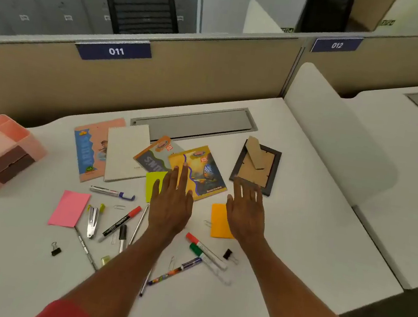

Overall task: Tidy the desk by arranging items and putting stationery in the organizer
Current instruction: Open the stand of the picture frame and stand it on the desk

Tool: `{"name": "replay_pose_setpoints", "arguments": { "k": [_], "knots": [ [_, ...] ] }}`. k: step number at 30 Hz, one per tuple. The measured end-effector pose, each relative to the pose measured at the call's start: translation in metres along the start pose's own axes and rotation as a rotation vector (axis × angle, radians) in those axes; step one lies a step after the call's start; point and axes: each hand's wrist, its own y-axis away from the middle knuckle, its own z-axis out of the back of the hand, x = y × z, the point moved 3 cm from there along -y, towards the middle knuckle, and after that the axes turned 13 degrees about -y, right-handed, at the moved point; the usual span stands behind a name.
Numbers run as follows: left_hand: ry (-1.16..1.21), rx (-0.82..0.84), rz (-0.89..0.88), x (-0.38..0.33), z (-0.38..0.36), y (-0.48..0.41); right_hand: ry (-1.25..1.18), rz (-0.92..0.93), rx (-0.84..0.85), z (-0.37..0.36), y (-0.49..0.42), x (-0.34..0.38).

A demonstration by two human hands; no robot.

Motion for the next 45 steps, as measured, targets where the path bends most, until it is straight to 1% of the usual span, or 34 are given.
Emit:
{"name": "replay_pose_setpoints", "arguments": {
  "k": [2,5,10,15,18,20,23,29,31,33,36,38,41,45],
  "knots": [
    [0.049,0.035,-0.013,-0.023,0.000,-0.016,-0.034,-0.060,-0.005,0.006,-0.012,-0.021],
    [0.042,0.051,-0.084,-0.064,-0.006,-0.041,-0.036,-0.100,-0.012,0.004,-0.029,-0.053],
    [0.071,0.110,-0.142,-0.117,-0.024,-0.083,-0.132,-0.206,0.056,-0.003,-0.064,-0.096],
    [0.098,0.227,-0.199,-0.150,-0.054,-0.124,-0.177,-0.271,0.109,-0.014,-0.088,-0.125],
    [0.127,0.312,-0.129,-0.161,-0.062,-0.143,-0.177,-0.284,0.141,-0.016,-0.102,-0.132],
    [0.164,0.353,-0.058,-0.167,-0.064,-0.151,-0.233,-0.277,0.145,-0.018,-0.107,-0.132],
    [0.320,0.371,0.061,-0.178,-0.063,-0.156,-0.361,-0.268,0.113,-0.020,-0.108,-0.129],
    [0.575,0.455,0.307,-0.172,-0.078,-0.169,-0.536,-0.302,0.140,-0.014,-0.106,-0.134],
    [0.677,0.466,0.315,-0.171,-0.066,-0.168,-0.636,-0.288,0.131,-0.010,-0.102,-0.136],
    [0.718,0.467,0.276,-0.168,-0.055,-0.169,-0.703,-0.264,0.093,-0.007,-0.099,-0.139],
    [0.699,0.468,0.219,-0.158,-0.049,-0.177,-0.791,-0.195,0.013,-0.006,-0.095,-0.152],
    [0.685,0.488,0.217,-0.150,-0.047,-0.185,-0.849,-0.112,-0.044,-0.005,-0.093,-0.164],
    [0.737,0.576,0.258,-0.140,-0.037,-0.202,-0.855,0.007,-0.070,-0.001,-0.097,-0.175],
    [0.793,0.704,0.346,-0.132,-0.026,-0.230,-0.782,0.045,-0.096,0.004,-0.117,-0.173]
  ]
}}
